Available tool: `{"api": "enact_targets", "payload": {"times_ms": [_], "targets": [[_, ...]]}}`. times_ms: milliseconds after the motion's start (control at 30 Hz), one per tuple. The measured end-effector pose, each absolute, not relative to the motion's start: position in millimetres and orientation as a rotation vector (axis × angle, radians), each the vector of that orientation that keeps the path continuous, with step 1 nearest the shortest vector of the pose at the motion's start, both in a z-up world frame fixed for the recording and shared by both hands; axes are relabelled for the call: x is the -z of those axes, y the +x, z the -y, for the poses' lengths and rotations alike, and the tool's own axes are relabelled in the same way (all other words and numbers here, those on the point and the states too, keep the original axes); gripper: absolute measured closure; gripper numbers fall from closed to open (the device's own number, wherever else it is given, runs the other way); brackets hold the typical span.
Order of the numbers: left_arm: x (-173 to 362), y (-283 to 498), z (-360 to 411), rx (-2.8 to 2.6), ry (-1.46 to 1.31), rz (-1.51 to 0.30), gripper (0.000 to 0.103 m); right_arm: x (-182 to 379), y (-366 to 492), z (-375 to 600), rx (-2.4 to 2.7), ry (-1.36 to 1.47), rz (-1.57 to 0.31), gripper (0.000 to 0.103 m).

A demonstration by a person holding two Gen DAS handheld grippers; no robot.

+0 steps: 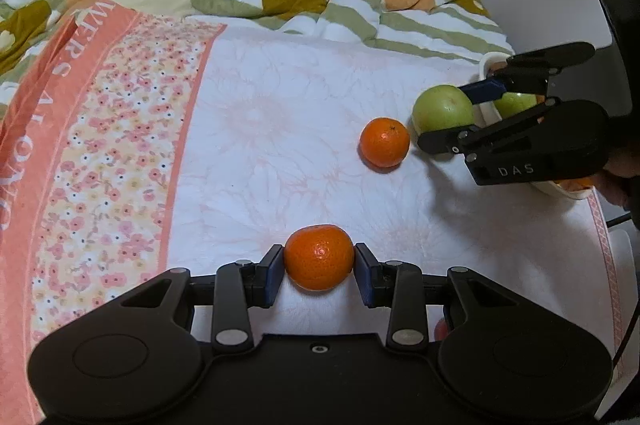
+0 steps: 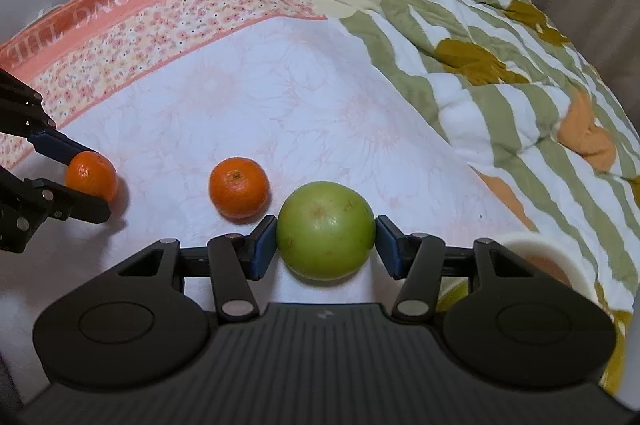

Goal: Organize fruits
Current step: 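Grasp the small mandarin with the left tool while the right tool grasps the green apple, then carry the mandarin with the left tool while the right tool carries the green apple to the bowl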

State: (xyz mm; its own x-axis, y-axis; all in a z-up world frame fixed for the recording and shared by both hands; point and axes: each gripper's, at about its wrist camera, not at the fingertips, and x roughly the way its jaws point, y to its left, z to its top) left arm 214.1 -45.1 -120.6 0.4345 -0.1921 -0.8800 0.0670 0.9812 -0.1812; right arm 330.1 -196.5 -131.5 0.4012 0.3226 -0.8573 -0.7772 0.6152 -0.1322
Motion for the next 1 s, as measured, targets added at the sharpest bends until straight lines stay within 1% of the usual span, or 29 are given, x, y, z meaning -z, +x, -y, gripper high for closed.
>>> {"api": "enact_targets", "payload": {"times_ms": [233, 633, 1000], "targets": [[105.1, 200.0, 38.6, 0.217, -0.115, -1.08, 0.062, 107.3, 299.5, 200.5, -0.657, -0.493, -0.894, 0.035], [64.6, 183.0, 36.2, 0.39, -0.034, -0.957, 0.062, 63.4, 235.6, 211.1, -0.444, -0.325, -0.854, 0.035], [38.8, 184.9, 49.0, 0.534, 0.023, -0.871, 0.062, 37.2, 188.4, 246.8, -0.211, -0.182, -0.824, 0.035]]}}
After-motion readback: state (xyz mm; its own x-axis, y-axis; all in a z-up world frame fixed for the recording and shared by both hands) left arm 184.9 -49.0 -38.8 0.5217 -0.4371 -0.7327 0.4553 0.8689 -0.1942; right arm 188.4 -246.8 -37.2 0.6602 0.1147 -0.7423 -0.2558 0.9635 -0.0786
